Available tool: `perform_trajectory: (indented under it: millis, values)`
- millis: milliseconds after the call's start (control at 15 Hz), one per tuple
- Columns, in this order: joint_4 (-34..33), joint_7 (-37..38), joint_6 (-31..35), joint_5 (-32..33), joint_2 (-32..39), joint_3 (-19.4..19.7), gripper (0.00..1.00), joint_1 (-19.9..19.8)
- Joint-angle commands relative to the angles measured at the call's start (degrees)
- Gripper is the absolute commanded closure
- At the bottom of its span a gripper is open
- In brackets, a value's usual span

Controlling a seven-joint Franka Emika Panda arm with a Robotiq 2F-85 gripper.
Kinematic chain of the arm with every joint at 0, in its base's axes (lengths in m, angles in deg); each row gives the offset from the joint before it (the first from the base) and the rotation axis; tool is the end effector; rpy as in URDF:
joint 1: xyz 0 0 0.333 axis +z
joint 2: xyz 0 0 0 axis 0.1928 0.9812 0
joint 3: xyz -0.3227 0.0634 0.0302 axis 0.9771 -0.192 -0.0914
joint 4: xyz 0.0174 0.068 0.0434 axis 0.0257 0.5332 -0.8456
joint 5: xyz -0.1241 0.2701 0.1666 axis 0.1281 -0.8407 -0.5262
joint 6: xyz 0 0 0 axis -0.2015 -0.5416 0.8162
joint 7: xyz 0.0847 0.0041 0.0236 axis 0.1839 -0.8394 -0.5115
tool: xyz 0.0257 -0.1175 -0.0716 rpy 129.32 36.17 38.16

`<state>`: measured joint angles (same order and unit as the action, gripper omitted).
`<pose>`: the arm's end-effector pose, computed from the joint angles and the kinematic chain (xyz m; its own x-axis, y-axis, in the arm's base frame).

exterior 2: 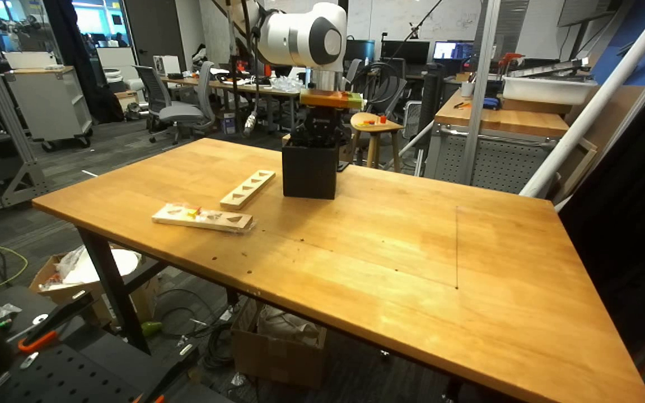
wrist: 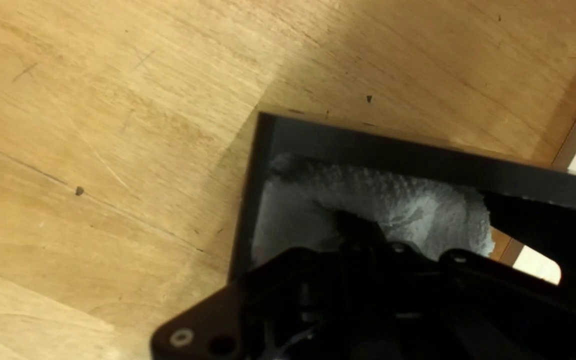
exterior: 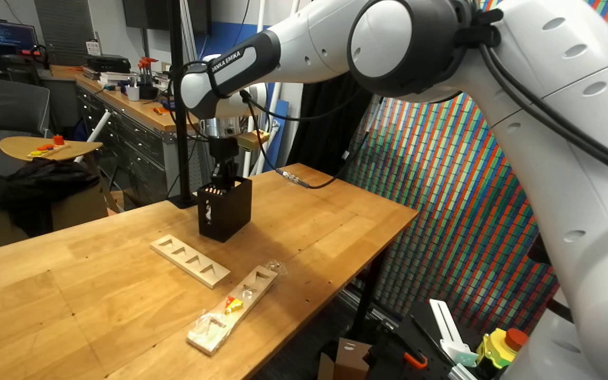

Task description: Put the white towel in the basket.

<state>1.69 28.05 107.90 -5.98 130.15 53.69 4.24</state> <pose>0.6948 -0.0501 0.2785 0.8454 0.5254 -0.0960 0.5230 -0.8508 -0.0504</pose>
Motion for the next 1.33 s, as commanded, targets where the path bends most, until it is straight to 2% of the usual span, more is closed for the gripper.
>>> perform_trajectory:
  millis: [0,667,1000,1267]
  values:
    - [-3.22,-1.76,-0.68,-1.05,2.98,-0.67,1.0,-0.29]
    - [-2.77,-2.23,0.41,-3.03,4.99,-1.81,1.0,-0.55]
    - [-3.41,-3.37,0.0,-6.49,8.68,-3.65,1.0,-0.79]
    - [-2.94,-4.33,-0.57,-9.13,8.8,-4.14,1.0,-1.41]
